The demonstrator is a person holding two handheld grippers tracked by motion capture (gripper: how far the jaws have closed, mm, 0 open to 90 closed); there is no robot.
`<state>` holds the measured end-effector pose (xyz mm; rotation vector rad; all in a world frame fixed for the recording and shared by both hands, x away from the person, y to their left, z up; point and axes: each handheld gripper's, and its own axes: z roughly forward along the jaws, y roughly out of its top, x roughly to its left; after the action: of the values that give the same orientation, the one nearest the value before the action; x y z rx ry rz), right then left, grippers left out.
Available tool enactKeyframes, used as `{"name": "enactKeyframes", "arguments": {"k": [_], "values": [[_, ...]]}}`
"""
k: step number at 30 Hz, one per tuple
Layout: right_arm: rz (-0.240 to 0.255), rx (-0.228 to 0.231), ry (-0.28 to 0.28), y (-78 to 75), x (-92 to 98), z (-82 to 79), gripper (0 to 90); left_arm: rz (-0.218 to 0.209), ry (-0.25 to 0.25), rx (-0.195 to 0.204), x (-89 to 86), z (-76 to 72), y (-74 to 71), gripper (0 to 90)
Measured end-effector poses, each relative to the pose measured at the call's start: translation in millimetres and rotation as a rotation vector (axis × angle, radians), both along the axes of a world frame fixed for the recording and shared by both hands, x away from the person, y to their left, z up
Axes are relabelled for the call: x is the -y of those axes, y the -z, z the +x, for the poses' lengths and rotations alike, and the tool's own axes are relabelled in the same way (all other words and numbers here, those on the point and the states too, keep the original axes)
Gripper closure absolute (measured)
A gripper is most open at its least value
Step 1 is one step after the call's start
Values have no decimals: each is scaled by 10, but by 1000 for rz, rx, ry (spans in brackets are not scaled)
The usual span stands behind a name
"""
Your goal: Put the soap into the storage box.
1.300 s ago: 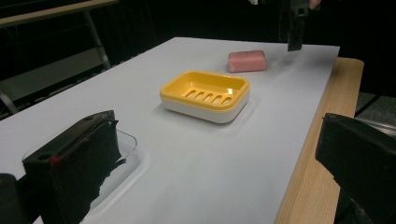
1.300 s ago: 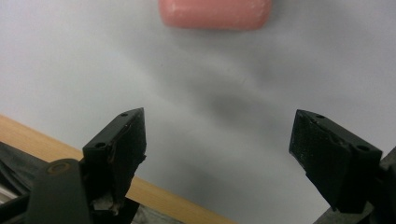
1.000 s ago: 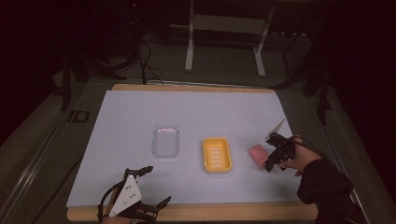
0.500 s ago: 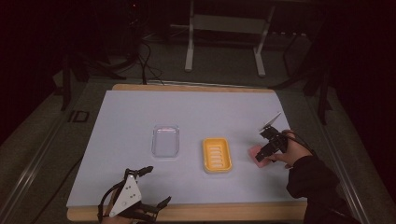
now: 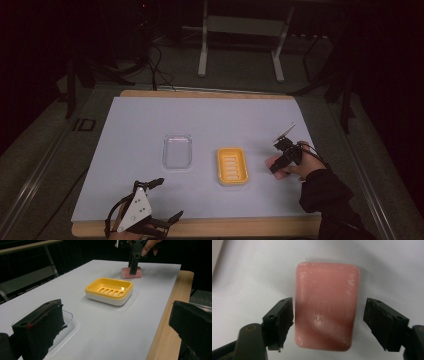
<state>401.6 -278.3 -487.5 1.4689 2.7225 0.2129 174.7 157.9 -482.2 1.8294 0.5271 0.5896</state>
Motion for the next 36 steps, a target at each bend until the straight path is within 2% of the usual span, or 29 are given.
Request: {"name": "enactKeyframes", "arguments": {"k": [5,9,11,13,16,22,24,26,30,36], "values": [[-3,-13,13,91,-11,9,290,0,1,0,0,-1,0,4],[-29,-11,11,114,-51,4,315,0,1,-1,1,-1,1,4],[-54,-1,-16,120,-79,-10,336,2,2,-1,3,-1,2,4],[-60,3,-5,112,-103,-27,366,2,3,-1,4,-2,2,4],[-82,8,34,108,-138,-51,371,2,3,-1,5,-4,2,4],[-70,-18,158,101,-118,-51,374,1,2,-1,5,-2,1,4],[-80,-7,158,91,-145,-73,374,1,2,-1,4,0,1,4],[-65,8,191,59,-156,-76,374,1,2,-2,5,1,1,4],[-51,6,211,-10,-177,-69,374,-1,1,0,5,-3,0,4],[-22,35,233,-198,-207,-131,375,-5,-1,-1,2,-2,0,4]]}}
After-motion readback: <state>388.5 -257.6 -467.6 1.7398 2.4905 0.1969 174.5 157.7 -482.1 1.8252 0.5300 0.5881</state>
